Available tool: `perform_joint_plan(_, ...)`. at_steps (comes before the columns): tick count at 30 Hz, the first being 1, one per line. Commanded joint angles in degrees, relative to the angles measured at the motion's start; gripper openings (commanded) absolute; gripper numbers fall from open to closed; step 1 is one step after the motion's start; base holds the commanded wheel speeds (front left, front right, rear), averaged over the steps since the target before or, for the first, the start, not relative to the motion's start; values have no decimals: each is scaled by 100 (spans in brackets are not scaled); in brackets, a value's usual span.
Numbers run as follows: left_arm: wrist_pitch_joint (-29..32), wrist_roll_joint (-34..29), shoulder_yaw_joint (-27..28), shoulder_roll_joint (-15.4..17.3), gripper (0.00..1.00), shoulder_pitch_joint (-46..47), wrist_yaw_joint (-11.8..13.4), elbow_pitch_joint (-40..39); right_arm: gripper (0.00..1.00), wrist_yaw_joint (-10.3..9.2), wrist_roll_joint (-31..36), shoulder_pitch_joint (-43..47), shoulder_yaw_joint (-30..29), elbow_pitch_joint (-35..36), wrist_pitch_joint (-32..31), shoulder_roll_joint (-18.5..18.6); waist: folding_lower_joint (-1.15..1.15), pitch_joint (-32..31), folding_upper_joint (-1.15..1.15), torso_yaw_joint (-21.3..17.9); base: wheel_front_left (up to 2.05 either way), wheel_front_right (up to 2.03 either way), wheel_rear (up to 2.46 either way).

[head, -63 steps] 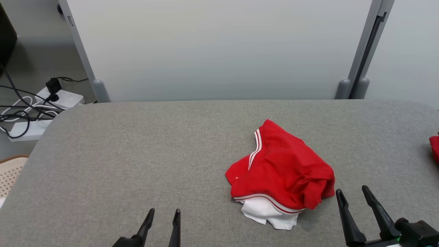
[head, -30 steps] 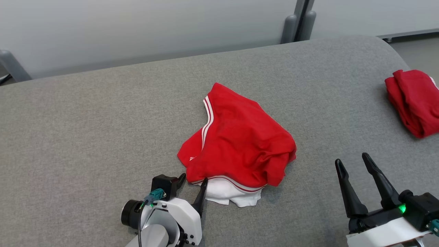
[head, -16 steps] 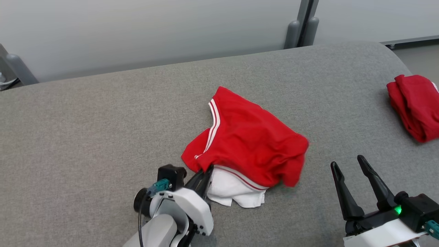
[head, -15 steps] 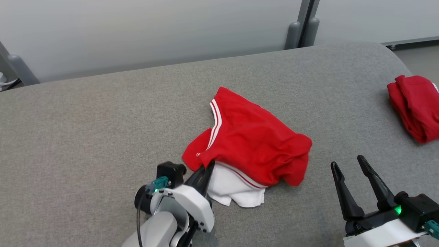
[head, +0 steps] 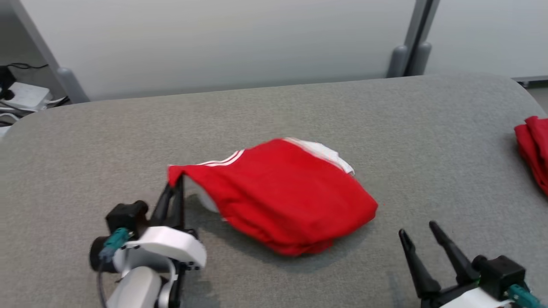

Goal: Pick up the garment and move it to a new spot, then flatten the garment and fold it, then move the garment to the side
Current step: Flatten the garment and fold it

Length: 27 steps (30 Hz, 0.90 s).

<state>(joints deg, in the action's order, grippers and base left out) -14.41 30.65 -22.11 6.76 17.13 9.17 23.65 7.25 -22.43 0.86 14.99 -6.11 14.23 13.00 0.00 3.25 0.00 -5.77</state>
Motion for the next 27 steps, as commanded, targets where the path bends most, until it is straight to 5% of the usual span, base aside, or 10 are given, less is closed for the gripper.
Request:
perform_joint_plan(1,-58,-118,425,168,0,-19,128,-322,100,24,-109,-15,245,-54,77,135,0,-57,0,144,0,0,0)
perform_joint_plan(10,-59,-325,971,331,0,-679,184,-645,100,24,-670,-348,803,-801,77,82,0,-152,0,482,0,0,0)
perform_joint_plan(27,-59,-606,641,20,0,-467,-125,-570,100,24,-3069,-2117,1948,-3452,71,-358,0,-44,0,1034,0,0,0)
